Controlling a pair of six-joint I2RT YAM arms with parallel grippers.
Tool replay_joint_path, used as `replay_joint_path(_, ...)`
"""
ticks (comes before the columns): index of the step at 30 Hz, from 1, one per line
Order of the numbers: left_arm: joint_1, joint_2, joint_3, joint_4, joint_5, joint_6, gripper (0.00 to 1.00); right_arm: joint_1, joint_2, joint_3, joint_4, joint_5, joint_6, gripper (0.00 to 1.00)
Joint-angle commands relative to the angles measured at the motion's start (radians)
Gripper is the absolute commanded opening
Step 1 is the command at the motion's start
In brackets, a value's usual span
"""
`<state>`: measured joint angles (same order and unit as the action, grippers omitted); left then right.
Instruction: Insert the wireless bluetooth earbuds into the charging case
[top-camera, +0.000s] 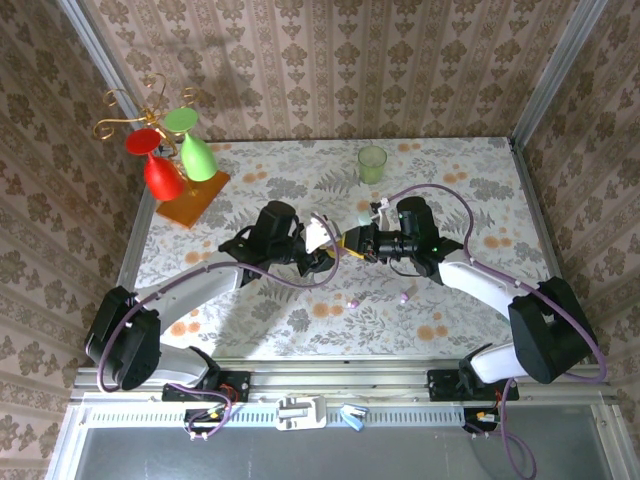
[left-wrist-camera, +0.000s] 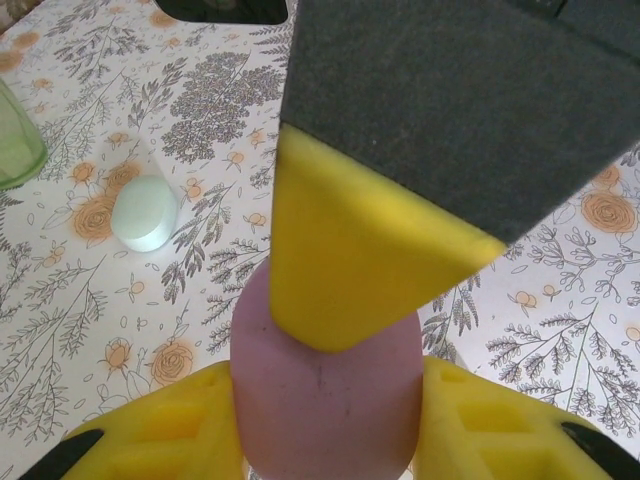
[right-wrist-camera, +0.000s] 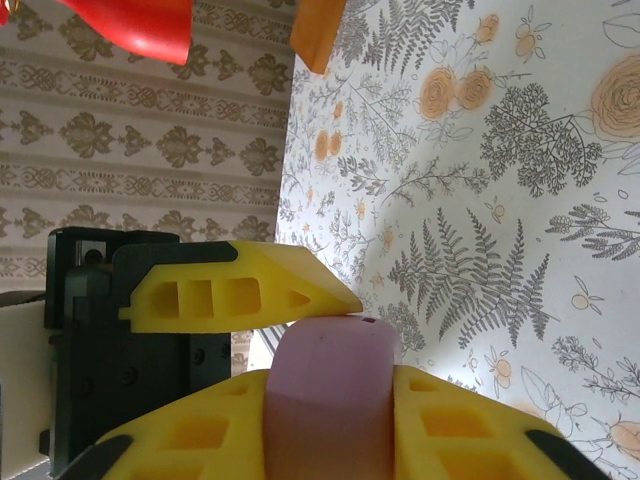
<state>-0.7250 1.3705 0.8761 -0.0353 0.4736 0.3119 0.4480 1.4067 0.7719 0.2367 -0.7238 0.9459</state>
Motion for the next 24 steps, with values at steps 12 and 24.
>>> replay_joint_path(12,0.067,-0.129,-0.250,0.699,0.055,-0.264,1.00,-0.065,-0.074,-0.049,0.354,-0.041,0.302,0.19)
replay_joint_path(24,0.121,0.008,-0.336,1.323,0.020,-0.491,0.98,-0.073,0.023,-0.024,0.904,-0.029,0.754,0.14)
